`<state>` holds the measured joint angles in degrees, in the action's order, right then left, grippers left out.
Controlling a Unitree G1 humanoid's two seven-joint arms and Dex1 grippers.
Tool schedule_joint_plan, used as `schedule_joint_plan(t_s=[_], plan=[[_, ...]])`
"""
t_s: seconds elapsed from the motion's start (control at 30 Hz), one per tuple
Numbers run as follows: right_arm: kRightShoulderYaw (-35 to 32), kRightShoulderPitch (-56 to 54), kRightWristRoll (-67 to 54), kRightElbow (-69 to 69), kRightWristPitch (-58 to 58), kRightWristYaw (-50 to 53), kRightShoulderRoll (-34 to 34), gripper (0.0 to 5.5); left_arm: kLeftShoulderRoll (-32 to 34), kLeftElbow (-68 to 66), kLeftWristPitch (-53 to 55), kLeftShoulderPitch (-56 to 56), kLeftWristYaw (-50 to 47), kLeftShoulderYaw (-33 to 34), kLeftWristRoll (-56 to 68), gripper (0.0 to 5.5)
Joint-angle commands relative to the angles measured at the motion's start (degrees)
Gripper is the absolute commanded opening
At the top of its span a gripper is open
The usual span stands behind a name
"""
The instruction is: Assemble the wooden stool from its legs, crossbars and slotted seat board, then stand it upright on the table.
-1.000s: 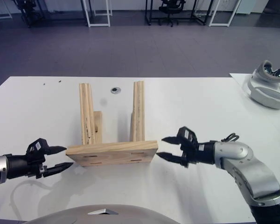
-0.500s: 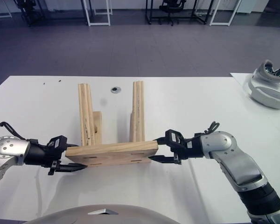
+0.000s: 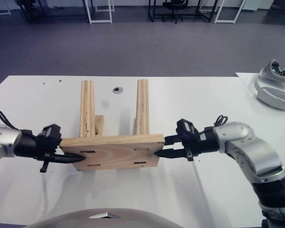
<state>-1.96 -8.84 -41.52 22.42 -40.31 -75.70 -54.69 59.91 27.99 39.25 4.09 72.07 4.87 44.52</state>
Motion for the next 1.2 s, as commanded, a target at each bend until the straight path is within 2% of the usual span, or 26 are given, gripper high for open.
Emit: schedule_joint_plan(t_s=[0.03, 0.07, 0.1, 0.17, 0.23, 0.3, 0.4, 0.43, 0.5, 0.57, 0.6, 0.7, 0.83, 0.97, 1.07, 1.13, 1.2], plan=[[-1.3, -40.9, -46.3, -15.5, -40.8, -9.8, -13.4, 1.44, 16.6, -18.3, 31.4, 40.2, 4.0, -3.8, 62.6, 1.39], [2.3, -48.2, -49.0, -20.2, -47.7, -11.9, -14.2, 1.43, 18.7, -23.1, 37.6, 46.4, 6.6, -8.1, 67.1, 1.34], [8.0, -53.2, -51.8, -24.7, -51.1, -12.6, -14.6, 1.40, 17.8, -29.7, 44.9, 52.9, 9.0, -12.9, 67.5, 1.33], [15.3, -55.3, -57.1, -28.9, -52.2, -11.5, -15.8, 1.34, 15.9, -37.5, 52.1, 58.6, 11.0, -19.3, 67.0, 1.32], [21.8, -54.9, -62.6, -30.8, -52.2, -10.9, -17.7, 1.34, 16.8, -40.0, 53.2, 58.9, 14.9, -26.5, 68.0, 1.31], [25.9, -48.4, -67.3, -26.1, -52.2, -12.1, -22.1, 1.35, 17.5, -40.2, 53.2, 58.0, 19.2, -33.7, 68.4, 1.31], [28.8, -39.3, -71.3, -22.8, -52.1, -10.7, -24.6, 1.36, 19.2, -35.6, 53.2, 50.8, 20.4, -37.4, 68.5, 1.31], [29.0, -35.8, -71.4, -23.2, -51.6, -7.7, -23.4, 1.37, 18.7, -35.5, 53.2, 48.5, 19.0, -38.5, 68.5, 1.31], [28.5, -27.3, -68.6, -27.1, -47.7, 5.3, -19.0, 1.40, 15.8, -38.7, 52.9, 42.8, 7.6, -37.5, 68.4, 1.31], [26.9, -22.0, -66.3, -32.3, -44.9, 13.5, -17.7, 2.01, 15.4, -38.6, 50.3, 36.7, -2.0, -35.7, 68.2, 1.88], [26.2, -20.8, -67.7, -33.1, -44.0, 16.1, -18.2, 2.35, 15.5, -38.5, 48.3, 33.4, -5.3, -34.5, 68.2, 2.26], [22.2, -19.7, -71.0, -34.3, -42.3, 22.9, -16.5, 2.91, 14.3, -38.4, 43.7, 25.7, -12.3, -28.8, 68.5, 2.80], [14.7, -16.6, -71.4, -36.7, -39.7, 28.6, -13.9, 3.60, 10.0, -43.2, 40.9, 24.8, -20.9, -22.6, 68.1, 3.45], [2.7, -7.3, -69.5, -36.3, -29.6, 36.8, -9.3, 4.54, 8.3, -55.7, 44.1, 32.0, -22.0, -15.1, 63.9, 4.29], [-8.8, 0.6, -66.7, -33.7, -21.1, 42.6, -4.6, 5.06, 11.8, -54.1, 43.6, 24.1, -17.2, -7.5, 54.3, 4.96], [-14.7, 4.6, -61.1, -30.9, -14.4, 46.2, -0.3, 5.06, 13.1, -49.6, 34.8, 14.3, -13.1, -2.6, 43.8, 5.29], [-18.5, 6.7, -55.9, -28.7, -8.5, 49.9, 4.5, 5.06, 9.1, -47.1, 22.3, 7.0, -15.3, 3.2, 34.5, 5.35]])
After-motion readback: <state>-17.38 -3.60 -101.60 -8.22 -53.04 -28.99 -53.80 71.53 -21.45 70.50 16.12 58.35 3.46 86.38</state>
